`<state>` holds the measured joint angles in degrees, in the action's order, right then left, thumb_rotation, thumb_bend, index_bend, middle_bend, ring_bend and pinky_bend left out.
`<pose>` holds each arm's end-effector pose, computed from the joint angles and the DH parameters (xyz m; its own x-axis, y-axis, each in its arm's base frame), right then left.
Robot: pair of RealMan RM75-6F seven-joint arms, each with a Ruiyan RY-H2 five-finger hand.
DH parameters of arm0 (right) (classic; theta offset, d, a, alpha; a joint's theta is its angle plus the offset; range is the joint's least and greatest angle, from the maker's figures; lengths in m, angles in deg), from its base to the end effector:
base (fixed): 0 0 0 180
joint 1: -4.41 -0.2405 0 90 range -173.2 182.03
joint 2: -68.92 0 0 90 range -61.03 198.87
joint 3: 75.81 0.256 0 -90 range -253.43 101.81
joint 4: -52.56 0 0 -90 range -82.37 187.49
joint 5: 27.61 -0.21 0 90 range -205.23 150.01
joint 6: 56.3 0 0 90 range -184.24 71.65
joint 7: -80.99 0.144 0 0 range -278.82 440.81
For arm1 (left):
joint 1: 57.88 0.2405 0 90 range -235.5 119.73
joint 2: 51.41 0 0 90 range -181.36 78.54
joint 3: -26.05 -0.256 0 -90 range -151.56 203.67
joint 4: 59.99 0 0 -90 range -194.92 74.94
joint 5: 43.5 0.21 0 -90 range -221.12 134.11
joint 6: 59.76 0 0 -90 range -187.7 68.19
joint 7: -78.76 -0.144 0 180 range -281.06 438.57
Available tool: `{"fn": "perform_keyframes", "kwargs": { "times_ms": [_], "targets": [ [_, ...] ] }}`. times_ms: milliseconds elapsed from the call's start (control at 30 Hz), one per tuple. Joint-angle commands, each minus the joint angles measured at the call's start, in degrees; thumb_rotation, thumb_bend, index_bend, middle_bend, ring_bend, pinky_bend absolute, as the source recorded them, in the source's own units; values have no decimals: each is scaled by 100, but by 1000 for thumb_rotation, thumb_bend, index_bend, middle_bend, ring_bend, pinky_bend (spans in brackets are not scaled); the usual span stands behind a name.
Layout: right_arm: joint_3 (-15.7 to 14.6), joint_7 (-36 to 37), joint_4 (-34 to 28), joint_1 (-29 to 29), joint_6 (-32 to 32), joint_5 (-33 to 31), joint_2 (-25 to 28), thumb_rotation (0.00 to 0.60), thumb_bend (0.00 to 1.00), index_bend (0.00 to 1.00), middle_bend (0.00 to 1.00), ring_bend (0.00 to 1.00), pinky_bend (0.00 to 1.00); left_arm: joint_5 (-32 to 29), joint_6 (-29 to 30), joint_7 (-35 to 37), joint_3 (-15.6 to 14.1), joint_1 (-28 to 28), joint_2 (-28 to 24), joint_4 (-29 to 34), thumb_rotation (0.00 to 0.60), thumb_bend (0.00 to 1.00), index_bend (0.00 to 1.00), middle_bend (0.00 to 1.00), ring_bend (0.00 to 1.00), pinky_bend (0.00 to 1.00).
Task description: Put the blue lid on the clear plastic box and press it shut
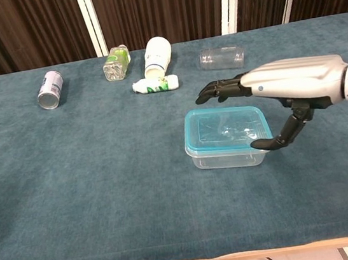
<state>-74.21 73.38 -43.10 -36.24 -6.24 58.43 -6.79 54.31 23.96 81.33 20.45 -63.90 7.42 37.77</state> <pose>-0.1506 -0.2855 0.0089 0.5614 -0.3383 0.7553 -0.7239 -0.6430 0.2501 -0.2833 0.1501 0.1472 0.3792 0.1706 0.9095 0.9158 -0.2101 -0.3424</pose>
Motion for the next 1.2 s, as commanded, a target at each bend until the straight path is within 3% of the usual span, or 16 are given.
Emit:
{"fn": "perform_keyframes", "kwargs": {
  "times_ms": [33,167,333,733,1200],
  "targets": [
    [109,-363,-94,-113,-119,-176,29,600,468,285,211,271,250,-13,-7,-2,-4,5,-15,19,600,399,273,193,114,292],
    [116,-626,-241,-165,-222,-324,100,600,433,387,264,354,277,-12,-9,-16,-1,4,-18,26,600,399,273,193,114,292],
    [-21,-661,-364,-121,-172,-160,261,600,429,444,278,369,281,-3,-19,-32,-10,4,-22,35,600,400,274,193,114,292],
    [-296,-382,-320,-119,-284,169,448,600,425,443,279,370,281,-29,-27,-38,0,8,-23,42,600,400,274,193,114,292],
    [-426,-775,-506,91,-149,40,789,600,456,384,279,331,269,-1,-27,-52,-12,12,-31,54,600,400,276,193,117,293]
  ]
}}
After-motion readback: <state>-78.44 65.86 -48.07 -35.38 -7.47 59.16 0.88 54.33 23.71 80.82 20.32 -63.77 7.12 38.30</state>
